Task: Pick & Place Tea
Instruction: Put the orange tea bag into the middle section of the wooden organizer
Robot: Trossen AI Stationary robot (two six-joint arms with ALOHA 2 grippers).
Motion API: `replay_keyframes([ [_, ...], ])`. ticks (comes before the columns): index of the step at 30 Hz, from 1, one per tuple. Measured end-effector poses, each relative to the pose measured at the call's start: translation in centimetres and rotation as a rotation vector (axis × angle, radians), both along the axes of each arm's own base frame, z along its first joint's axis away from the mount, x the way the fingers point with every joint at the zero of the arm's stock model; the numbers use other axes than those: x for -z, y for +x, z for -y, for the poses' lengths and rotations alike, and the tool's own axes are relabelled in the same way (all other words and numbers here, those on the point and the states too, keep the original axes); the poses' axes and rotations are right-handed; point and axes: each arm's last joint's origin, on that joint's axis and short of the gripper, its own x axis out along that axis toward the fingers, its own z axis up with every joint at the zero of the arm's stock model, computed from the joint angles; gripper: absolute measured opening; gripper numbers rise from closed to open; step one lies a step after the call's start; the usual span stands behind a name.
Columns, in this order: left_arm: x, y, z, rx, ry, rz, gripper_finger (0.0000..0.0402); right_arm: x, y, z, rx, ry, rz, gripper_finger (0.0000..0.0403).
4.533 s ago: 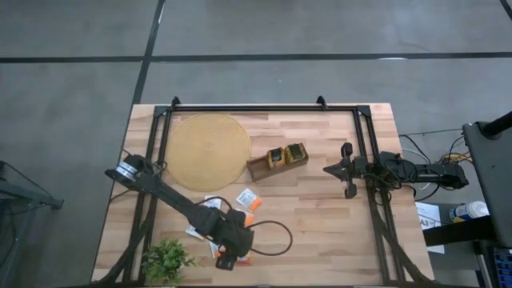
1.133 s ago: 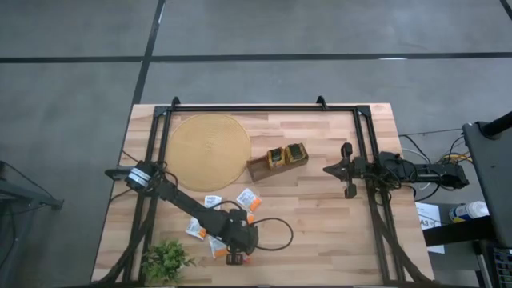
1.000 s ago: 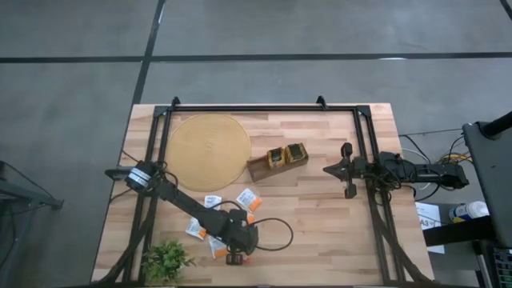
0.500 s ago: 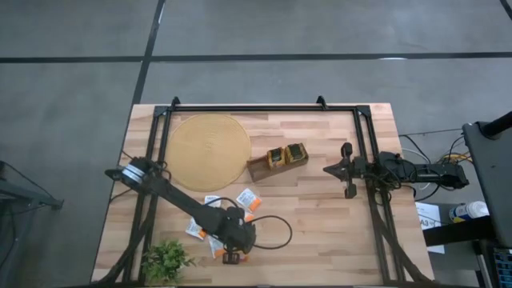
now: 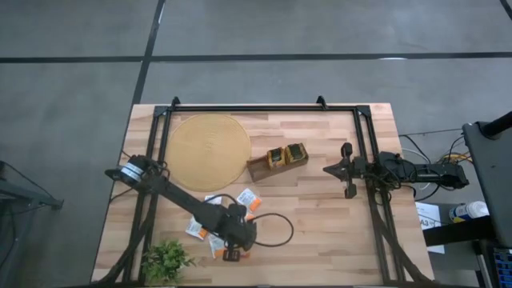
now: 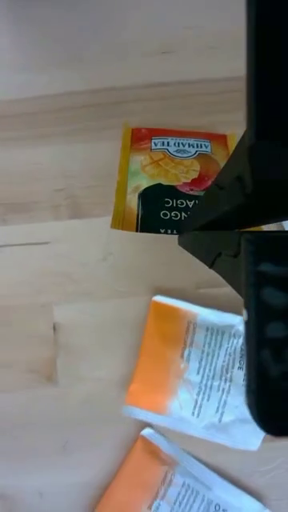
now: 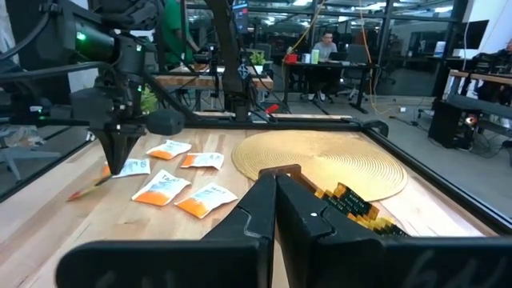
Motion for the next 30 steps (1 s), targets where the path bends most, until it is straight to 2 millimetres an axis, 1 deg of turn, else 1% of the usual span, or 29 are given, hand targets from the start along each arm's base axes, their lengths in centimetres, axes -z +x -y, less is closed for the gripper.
replay_keyframes([
  [4,0.0,0.1,-0.2,-0.007,0.008,0.003,0.0000,0.0,0.0,0.0,-0.001,0.000,0.000,0.0009],
  [9,0.1,0.2,-0.8,-0.019,0.057,0.001,0.0000,0.0,0.0,0.0,-0.001,0.000,0.000,0.0009],
  [13,0.1,0.4,-1.6,-0.023,0.084,-0.003,0.0000,0.0,0.0,0.0,-0.001,0.000,0.000,0.0009],
  [18,0.3,0.4,-2.8,-0.025,0.177,-0.023,0.0000,0.0,0.0,0.0,-0.001,0.000,0.000,0.0009],
  [23,0.3,0.8,-3.8,-0.036,0.207,-0.023,0.0000,0.0,0.0,0.0,-0.001,0.000,0.000,0.0009],
  [30,0.2,0.8,-3.9,-0.038,0.209,-0.021,0.0000,0.0,0.0,0.0,-0.001,0.000,0.000,0.0009],
])
